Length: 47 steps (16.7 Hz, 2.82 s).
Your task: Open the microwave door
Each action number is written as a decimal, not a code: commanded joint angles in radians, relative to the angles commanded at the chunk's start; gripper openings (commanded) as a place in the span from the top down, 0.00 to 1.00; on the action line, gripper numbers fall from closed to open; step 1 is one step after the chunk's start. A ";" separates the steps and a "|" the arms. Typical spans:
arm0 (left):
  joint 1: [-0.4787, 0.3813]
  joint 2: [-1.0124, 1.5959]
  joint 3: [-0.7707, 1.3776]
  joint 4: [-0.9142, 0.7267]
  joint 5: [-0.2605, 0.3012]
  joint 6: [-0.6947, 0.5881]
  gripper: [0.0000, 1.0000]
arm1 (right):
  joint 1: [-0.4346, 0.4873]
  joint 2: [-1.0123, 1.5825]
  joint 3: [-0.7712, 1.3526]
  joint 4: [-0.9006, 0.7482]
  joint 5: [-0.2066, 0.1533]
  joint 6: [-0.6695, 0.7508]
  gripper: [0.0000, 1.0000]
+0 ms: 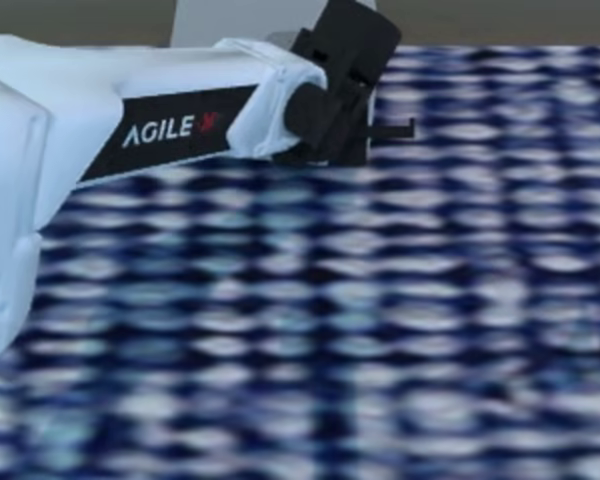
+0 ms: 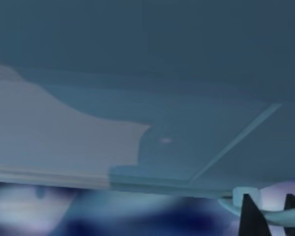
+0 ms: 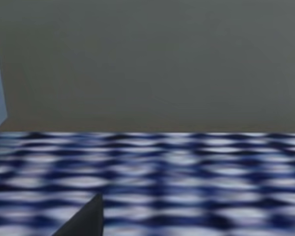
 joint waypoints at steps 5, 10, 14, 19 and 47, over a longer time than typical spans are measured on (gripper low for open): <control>0.009 -0.023 -0.037 0.023 0.013 0.027 1.00 | 0.000 0.000 0.000 0.000 0.000 0.000 0.00; 0.009 -0.023 -0.037 0.023 0.013 0.027 1.00 | 0.000 0.000 0.000 0.000 0.000 0.000 0.00; 0.009 -0.023 -0.037 0.023 0.013 0.027 1.00 | 0.000 0.000 0.000 0.000 0.000 0.000 0.00; 0.009 -0.023 -0.037 0.023 0.013 0.027 1.00 | 0.000 0.000 0.000 0.000 0.000 0.000 0.00; 0.013 -0.050 -0.082 0.051 0.036 0.061 1.00 | 0.000 0.000 0.000 0.000 0.000 0.000 0.00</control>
